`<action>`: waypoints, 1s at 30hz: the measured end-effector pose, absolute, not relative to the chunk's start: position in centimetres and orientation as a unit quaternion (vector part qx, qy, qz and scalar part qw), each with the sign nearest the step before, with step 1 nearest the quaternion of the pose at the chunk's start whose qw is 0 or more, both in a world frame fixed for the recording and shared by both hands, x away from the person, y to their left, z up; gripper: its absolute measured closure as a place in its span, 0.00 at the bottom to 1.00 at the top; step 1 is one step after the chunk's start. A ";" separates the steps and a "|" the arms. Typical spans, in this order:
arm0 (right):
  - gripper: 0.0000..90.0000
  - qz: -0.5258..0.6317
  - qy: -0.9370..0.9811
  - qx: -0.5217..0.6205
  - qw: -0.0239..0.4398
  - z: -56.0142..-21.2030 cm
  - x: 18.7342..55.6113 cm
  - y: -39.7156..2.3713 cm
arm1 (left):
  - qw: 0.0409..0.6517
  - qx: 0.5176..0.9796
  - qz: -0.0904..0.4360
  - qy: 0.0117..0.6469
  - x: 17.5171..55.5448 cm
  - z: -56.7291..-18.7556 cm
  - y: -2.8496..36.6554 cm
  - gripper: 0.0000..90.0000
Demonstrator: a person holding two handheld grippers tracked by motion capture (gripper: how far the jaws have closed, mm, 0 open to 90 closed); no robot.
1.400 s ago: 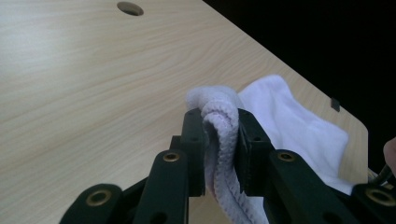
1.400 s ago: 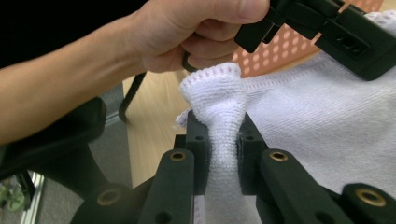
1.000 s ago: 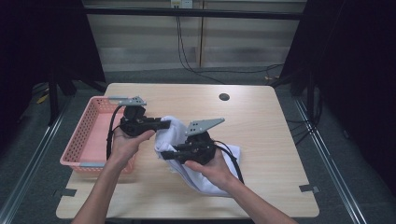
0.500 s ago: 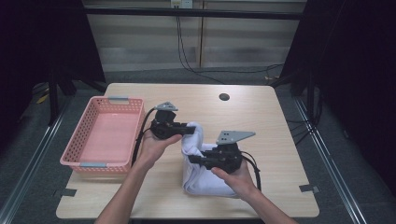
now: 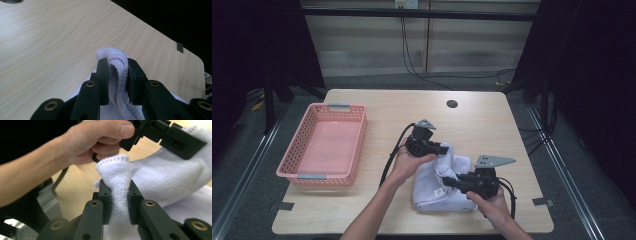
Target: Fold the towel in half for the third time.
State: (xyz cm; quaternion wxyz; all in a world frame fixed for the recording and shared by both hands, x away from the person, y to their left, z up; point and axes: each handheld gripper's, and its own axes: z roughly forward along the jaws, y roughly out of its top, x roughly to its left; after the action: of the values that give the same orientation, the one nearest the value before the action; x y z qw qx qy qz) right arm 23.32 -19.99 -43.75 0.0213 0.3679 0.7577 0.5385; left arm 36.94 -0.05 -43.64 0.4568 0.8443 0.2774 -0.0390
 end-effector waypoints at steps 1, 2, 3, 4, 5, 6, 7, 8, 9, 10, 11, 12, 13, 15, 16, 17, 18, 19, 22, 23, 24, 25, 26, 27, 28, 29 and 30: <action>0.87 0.535 0.759 0.371 0.023 -44.0 23.2 -20.3 | 0.454 0.846 -0.043 0.278 36.9 -44.2 -0.6 0.82; 0.87 0.528 0.762 0.374 0.023 -44.5 23.0 -20.8 | 0.449 0.849 -0.046 0.275 36.9 -44.6 -1.0 0.82; 0.87 0.522 0.764 0.377 0.023 -44.9 22.8 -21.1 | 0.449 0.849 -0.048 0.276 36.9 -44.9 -1.3 0.82; 0.86 0.517 0.768 0.378 0.024 -45.3 22.7 -21.4 | 0.449 0.848 -0.052 0.276 36.8 -45.3 -1.7 0.81; 0.86 0.509 0.772 0.380 0.028 -45.6 22.5 -21.7 | 0.445 0.851 -0.054 0.275 36.9 -45.7 -2.1 0.80; 0.85 0.500 0.778 0.380 0.034 -45.9 22.3 -21.9 | 0.444 0.851 -0.055 0.274 36.9 -46.1 -2.5 0.79; 0.84 0.490 0.784 0.378 0.040 -46.2 22.1 -22.2 | 0.442 0.852 -0.054 0.274 36.9 -46.4 -2.9 0.77; 0.83 0.479 0.793 0.373 0.052 -46.3 21.9 -22.4 | 0.440 0.854 -0.057 0.272 36.9 -46.7 -3.4 0.76; 0.82 0.465 0.802 0.368 0.063 -46.5 21.7 -22.6 | 0.441 0.854 -0.060 0.270 37.0 -46.9 -3.7 0.75; 0.81 0.465 0.802 0.371 0.056 -46.7 21.7 -22.9 | 0.449 0.849 -0.066 0.271 36.9 -47.0 -3.9 0.73; 0.79 0.464 0.800 0.376 0.054 -46.8 21.6 -23.1 | 0.451 0.847 -0.070 0.272 36.9 -47.1 -4.1 0.70; 0.74 0.458 0.803 0.377 0.059 -46.9 21.5 -23.4 | 0.454 0.846 -0.071 0.272 36.8 -47.1 -4.2 0.63; 0.68 0.456 0.801 0.383 0.057 -47.0 21.5 -23.7 | 0.457 0.846 -0.068 0.268 36.8 -47.0 -4.3 0.59; 0.57 0.458 0.795 0.394 0.051 -47.0 21.4 -24.3 | 0.459 0.846 -0.066 0.264 36.6 -46.7 -4.2 0.51; 0.53 0.458 0.794 0.396 0.051 -47.0 21.3 -24.6 | 0.460 0.845 -0.065 0.266 36.6 -46.4 -4.0 0.47; 0.49 0.462 0.790 0.400 0.054 -46.8 21.3 -24.9 | 0.462 0.844 -0.062 0.267 36.6 -46.1 -3.6 0.44; 0.45 0.466 0.785 0.404 0.052 -46.6 21.2 -25.2 | 0.464 0.843 -0.060 0.266 36.5 -45.8 -3.1 0.42; 0.42 0.467 0.784 0.405 0.052 -46.4 21.2 -25.4 | 0.472 0.838 -0.055 0.268 36.4 -45.5 -2.7 0.42; 0.36 0.472 0.776 0.413 0.063 -45.8 21.3 -26.0 | 0.482 0.833 -0.047 0.269 36.1 -44.7 -0.9 0.39; 0.35 0.472 0.773 0.419 0.062 -45.6 21.6 -26.2 | 0.481 0.832 -0.043 0.271 35.9 -44.5 -0.2 0.39; 0.35 0.472 0.772 0.421 0.063 -45.4 21.9 -26.3 | 0.484 0.832 -0.042 0.268 35.6 -44.4 0.6 0.42; 0.35 0.476 0.768 0.423 0.069 -45.0 22.3 -26.3 | 0.484 0.833 -0.039 0.265 35.3 -44.4 1.2 0.48; 0.34 0.479 0.765 0.424 0.075 -44.8 22.7 -26.4 | 0.483 0.835 -0.039 0.261 34.9 -44.5 1.8 0.51; 0.34 0.477 0.765 0.424 0.078 -44.6 23.3 -26.3 | 0.482 0.838 -0.045 0.251 34.5 -44.6 2.4 0.58; 0.34 0.475 0.765 0.426 0.083 -44.4 23.9 -26.3 | 0.484 0.840 -0.051 0.241 34.1 -44.7 2.8 0.68; 0.34 0.473 0.765 0.428 0.090 -44.4 24.3 -26.2 | 0.489 0.837 -0.056 0.239 33.5 -45.0 3.5 0.70; 0.33 0.467 0.767 0.430 0.097 -44.3 25.2 -26.1 | 0.489 0.836 -0.066 0.241 33.2 -45.2 3.9 0.69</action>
State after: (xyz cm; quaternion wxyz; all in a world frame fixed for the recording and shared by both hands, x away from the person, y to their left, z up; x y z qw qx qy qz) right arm 25.22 -26.07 -44.34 0.0967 0.4298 0.7669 0.4667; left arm 33.18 3.85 -45.25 0.4886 0.8361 0.2408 -0.0657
